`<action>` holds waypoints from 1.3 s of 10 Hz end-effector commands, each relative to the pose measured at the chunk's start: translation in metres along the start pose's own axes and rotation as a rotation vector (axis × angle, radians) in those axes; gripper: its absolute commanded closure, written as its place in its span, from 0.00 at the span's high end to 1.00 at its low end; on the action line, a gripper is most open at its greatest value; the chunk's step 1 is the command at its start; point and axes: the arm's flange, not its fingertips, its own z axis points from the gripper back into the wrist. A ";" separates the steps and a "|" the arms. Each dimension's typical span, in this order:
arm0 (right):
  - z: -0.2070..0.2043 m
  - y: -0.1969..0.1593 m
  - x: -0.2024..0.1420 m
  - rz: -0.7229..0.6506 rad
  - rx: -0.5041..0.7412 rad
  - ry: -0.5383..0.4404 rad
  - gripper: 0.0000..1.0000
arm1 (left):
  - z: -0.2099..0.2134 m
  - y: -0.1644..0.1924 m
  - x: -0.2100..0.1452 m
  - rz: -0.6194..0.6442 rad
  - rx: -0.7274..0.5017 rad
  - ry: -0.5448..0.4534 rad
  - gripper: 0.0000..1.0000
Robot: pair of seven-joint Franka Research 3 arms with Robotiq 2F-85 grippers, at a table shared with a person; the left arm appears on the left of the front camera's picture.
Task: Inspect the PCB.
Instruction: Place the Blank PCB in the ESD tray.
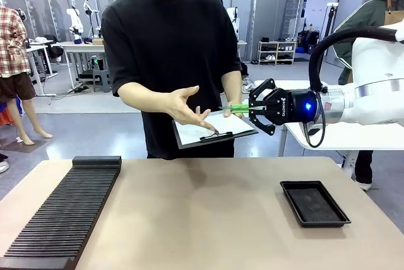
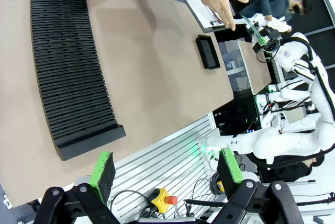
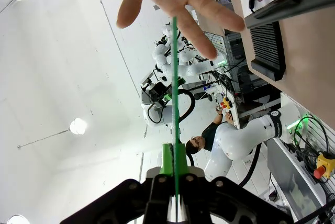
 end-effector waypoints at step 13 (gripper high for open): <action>0.061 -0.005 -0.057 0.225 -0.712 -0.297 0.03 | 0.000 -0.001 0.000 0.003 0.017 0.010 1.00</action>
